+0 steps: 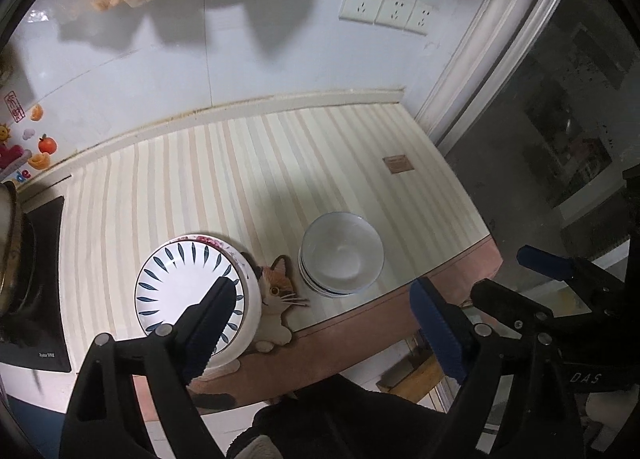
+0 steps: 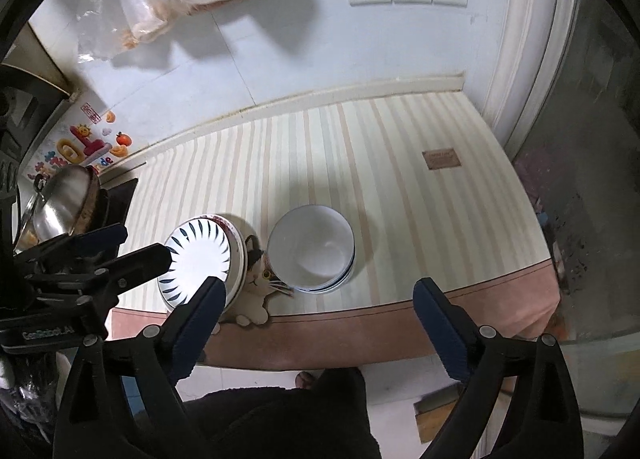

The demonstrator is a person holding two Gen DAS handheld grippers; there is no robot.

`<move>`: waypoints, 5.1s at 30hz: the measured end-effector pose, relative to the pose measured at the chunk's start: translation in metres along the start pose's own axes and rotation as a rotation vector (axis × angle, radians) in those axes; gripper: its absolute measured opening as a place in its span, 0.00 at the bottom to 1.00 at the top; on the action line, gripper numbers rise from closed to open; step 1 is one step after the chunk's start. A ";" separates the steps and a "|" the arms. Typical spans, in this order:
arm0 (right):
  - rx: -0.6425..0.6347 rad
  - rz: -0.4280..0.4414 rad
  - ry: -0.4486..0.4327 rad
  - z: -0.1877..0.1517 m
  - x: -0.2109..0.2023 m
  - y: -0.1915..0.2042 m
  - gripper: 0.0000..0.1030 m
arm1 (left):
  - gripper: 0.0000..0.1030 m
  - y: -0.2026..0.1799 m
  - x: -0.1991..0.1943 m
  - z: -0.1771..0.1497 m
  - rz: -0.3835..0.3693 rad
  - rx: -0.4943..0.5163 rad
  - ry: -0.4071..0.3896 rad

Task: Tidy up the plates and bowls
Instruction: 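Open both grippers and raise them off the bowl stack, then grasp the nested bowl stack rim with both grippers, then lift the bowl stack and lower it onto the plate stack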

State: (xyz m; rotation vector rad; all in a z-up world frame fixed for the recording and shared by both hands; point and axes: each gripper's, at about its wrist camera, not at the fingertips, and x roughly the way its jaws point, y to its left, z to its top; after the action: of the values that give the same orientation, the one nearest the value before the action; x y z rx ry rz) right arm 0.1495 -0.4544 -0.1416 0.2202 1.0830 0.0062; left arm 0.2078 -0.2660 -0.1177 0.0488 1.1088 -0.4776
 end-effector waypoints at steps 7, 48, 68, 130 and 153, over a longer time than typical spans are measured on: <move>-0.008 0.005 -0.029 -0.004 -0.021 0.009 0.95 | 0.87 -0.001 -0.017 -0.003 0.032 0.009 -0.093; 0.341 0.518 0.438 -0.021 0.332 -0.090 0.92 | 0.84 0.050 0.292 0.029 -0.122 -0.118 0.531; 0.393 0.542 0.456 -0.016 0.353 -0.089 0.53 | 0.51 0.040 0.291 0.025 -0.162 -0.129 0.530; 0.233 0.622 0.641 0.003 0.350 0.124 0.53 | 0.49 0.222 0.183 -0.013 -0.088 -0.346 0.469; 0.216 0.543 0.658 0.009 0.374 0.157 0.53 | 0.49 0.245 0.192 -0.018 -0.083 -0.321 0.481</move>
State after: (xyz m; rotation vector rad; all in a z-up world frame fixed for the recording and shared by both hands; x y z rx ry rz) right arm 0.3493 -0.2599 -0.4366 0.7388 1.6476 0.4787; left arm 0.3578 -0.1074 -0.3409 -0.1730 1.6539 -0.3643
